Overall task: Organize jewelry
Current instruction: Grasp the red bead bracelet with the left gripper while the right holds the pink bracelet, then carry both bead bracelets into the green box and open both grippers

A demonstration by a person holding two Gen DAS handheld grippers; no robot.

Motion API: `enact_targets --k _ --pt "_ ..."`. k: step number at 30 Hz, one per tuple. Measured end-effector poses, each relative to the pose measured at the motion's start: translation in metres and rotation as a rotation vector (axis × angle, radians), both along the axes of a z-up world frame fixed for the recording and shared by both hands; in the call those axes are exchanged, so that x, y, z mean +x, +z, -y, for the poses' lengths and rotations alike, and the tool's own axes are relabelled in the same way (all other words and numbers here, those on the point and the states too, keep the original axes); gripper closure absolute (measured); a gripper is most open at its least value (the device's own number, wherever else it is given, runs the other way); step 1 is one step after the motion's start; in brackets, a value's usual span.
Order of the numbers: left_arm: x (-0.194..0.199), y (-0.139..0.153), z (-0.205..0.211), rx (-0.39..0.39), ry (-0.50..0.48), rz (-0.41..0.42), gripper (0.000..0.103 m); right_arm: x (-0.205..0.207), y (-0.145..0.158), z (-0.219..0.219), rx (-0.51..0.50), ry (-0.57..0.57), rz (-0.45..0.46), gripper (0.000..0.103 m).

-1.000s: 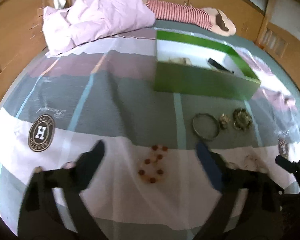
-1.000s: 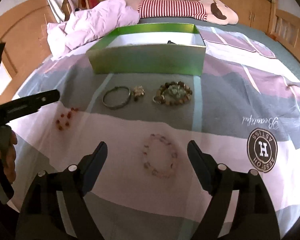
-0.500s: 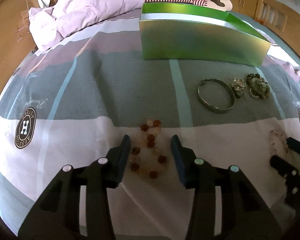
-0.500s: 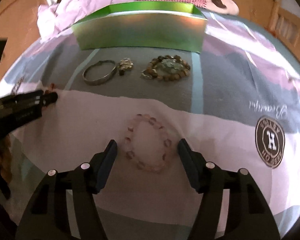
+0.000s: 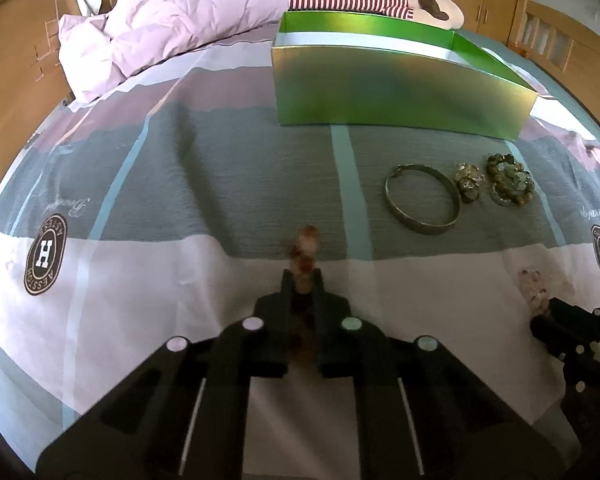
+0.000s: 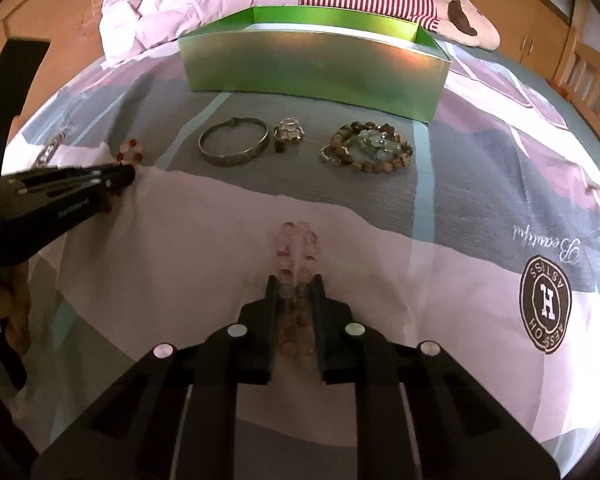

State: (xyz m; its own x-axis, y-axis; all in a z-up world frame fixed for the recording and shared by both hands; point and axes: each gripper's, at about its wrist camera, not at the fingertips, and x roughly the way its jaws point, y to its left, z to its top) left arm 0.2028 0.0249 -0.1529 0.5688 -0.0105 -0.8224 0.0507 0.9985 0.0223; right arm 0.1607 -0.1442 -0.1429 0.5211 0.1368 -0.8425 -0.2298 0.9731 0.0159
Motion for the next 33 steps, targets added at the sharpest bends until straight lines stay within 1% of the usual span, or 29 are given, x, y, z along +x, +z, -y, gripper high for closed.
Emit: enact_targets --k 3,5,9,11,17,20,28,33 --pt "-0.001 0.005 -0.002 -0.007 0.014 0.013 0.096 0.0 0.006 0.003 0.015 -0.013 0.021 0.087" --pt "-0.003 0.012 0.0 0.009 0.009 0.038 0.096 -0.001 0.012 0.002 0.027 -0.012 0.038 0.087" --pt "-0.006 0.025 0.003 0.0 0.002 0.07 0.096 -0.003 0.02 0.0 0.046 -0.006 0.056 0.087" --pt "-0.008 0.033 0.004 -0.01 0.0 0.089 0.096 -0.005 0.024 0.0 0.053 0.003 0.06 0.096" --pt "-0.014 0.062 0.003 -0.033 0.003 0.154 0.096 -0.008 0.044 0.006 0.093 0.0 0.1 0.096" --pt "-0.019 0.078 0.004 -0.03 -0.008 0.19 0.096 -0.01 0.053 0.009 0.111 0.002 0.117 0.096" --pt "-0.037 0.11 0.01 -0.038 -0.04 0.238 0.096 -0.016 0.08 0.01 0.132 0.025 0.183 0.096" --pt "-0.047 0.124 0.013 -0.043 -0.061 0.261 0.096 -0.015 0.088 0.012 0.138 0.026 0.203 0.096"
